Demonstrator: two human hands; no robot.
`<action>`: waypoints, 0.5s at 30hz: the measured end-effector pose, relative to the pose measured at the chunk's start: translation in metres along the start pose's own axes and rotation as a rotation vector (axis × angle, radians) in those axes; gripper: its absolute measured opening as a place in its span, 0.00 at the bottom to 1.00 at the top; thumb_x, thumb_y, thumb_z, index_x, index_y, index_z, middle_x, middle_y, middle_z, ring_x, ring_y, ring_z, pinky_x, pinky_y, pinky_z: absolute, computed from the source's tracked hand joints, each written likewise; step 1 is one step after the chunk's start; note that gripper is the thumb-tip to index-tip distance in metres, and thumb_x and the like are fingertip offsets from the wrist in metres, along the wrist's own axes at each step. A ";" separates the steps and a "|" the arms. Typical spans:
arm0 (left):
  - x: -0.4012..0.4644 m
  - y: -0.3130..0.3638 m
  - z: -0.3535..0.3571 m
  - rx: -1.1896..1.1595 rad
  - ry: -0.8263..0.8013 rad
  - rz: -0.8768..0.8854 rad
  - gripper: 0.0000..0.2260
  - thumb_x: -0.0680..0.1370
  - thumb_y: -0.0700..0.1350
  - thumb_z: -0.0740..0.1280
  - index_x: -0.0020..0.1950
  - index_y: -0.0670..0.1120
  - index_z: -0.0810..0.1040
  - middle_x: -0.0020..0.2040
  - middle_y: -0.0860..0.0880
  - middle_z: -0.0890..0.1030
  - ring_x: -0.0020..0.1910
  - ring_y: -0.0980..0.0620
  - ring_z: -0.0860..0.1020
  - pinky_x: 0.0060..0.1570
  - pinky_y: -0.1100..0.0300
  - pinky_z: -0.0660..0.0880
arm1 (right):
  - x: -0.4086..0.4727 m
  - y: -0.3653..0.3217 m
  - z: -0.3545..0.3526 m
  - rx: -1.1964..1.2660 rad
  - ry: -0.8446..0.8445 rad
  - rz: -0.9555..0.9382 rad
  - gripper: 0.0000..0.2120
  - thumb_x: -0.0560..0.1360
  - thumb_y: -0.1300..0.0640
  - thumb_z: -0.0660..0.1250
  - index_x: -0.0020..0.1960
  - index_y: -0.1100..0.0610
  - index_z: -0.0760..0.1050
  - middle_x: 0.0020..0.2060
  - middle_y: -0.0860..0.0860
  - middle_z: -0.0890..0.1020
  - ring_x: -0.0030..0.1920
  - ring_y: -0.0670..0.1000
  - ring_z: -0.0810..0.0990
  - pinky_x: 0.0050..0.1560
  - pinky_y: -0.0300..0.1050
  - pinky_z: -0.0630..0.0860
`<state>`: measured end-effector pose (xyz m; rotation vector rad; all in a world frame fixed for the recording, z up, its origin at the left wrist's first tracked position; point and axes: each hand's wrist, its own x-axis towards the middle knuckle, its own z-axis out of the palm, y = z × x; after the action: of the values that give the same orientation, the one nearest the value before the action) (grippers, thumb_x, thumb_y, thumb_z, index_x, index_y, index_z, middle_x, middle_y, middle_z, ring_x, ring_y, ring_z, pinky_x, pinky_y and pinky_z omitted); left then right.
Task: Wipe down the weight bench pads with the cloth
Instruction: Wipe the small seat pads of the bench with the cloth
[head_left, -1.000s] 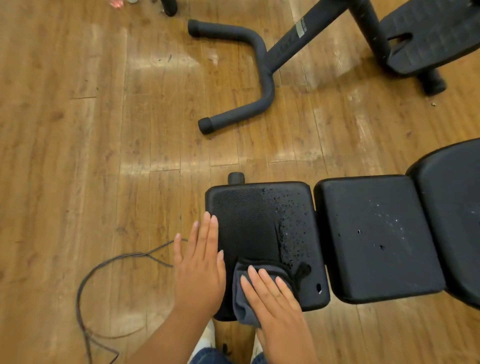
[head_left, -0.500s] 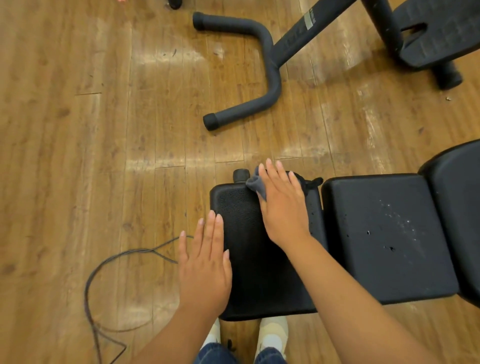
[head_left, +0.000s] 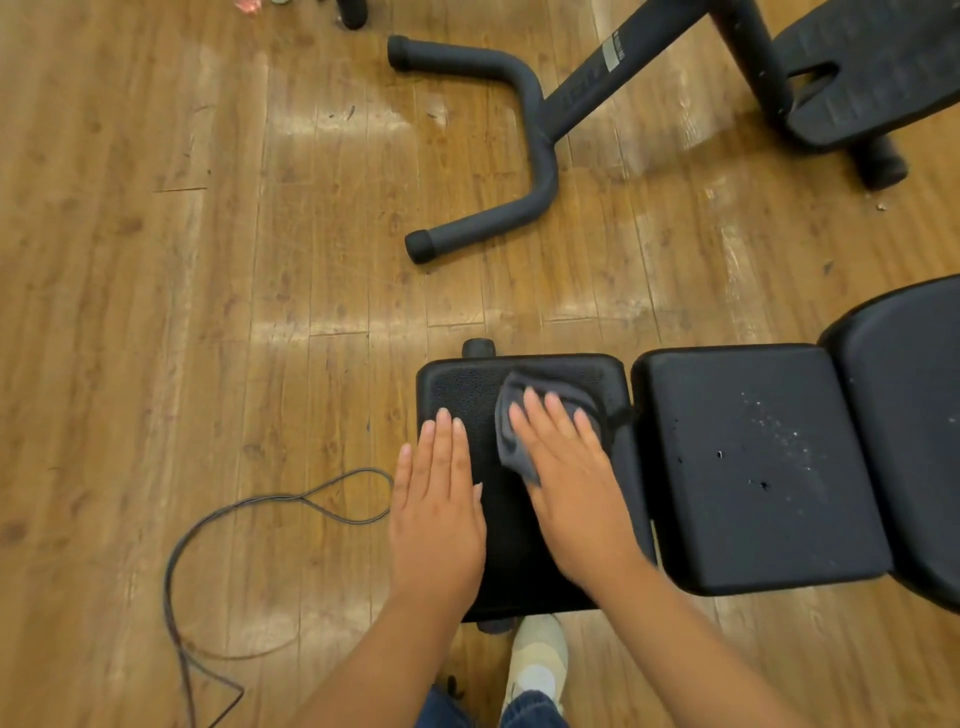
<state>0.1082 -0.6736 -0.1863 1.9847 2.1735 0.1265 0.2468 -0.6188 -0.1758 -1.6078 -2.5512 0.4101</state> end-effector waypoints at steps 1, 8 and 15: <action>0.000 0.001 0.001 -0.014 0.004 -0.007 0.24 0.79 0.46 0.50 0.74 0.37 0.59 0.75 0.40 0.60 0.74 0.46 0.56 0.71 0.49 0.54 | -0.025 -0.005 0.006 -0.004 -0.011 -0.016 0.30 0.70 0.60 0.53 0.73 0.58 0.58 0.72 0.55 0.65 0.73 0.54 0.57 0.71 0.51 0.51; 0.000 0.002 0.006 -0.049 0.036 -0.012 0.24 0.80 0.45 0.50 0.74 0.37 0.59 0.75 0.39 0.60 0.75 0.45 0.55 0.72 0.49 0.52 | -0.136 -0.011 0.030 -0.058 -0.084 -0.130 0.24 0.80 0.55 0.38 0.76 0.56 0.45 0.76 0.51 0.45 0.75 0.51 0.44 0.70 0.48 0.48; 0.002 0.003 0.007 -0.054 0.055 -0.008 0.23 0.80 0.44 0.50 0.74 0.37 0.59 0.75 0.40 0.60 0.75 0.45 0.55 0.72 0.49 0.53 | -0.111 -0.006 0.017 0.001 -0.085 -0.084 0.32 0.72 0.61 0.53 0.75 0.54 0.51 0.73 0.48 0.56 0.73 0.49 0.54 0.71 0.46 0.53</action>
<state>0.1126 -0.6722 -0.1930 1.9660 2.1865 0.2386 0.2870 -0.7239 -0.1837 -1.5076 -2.6683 0.4813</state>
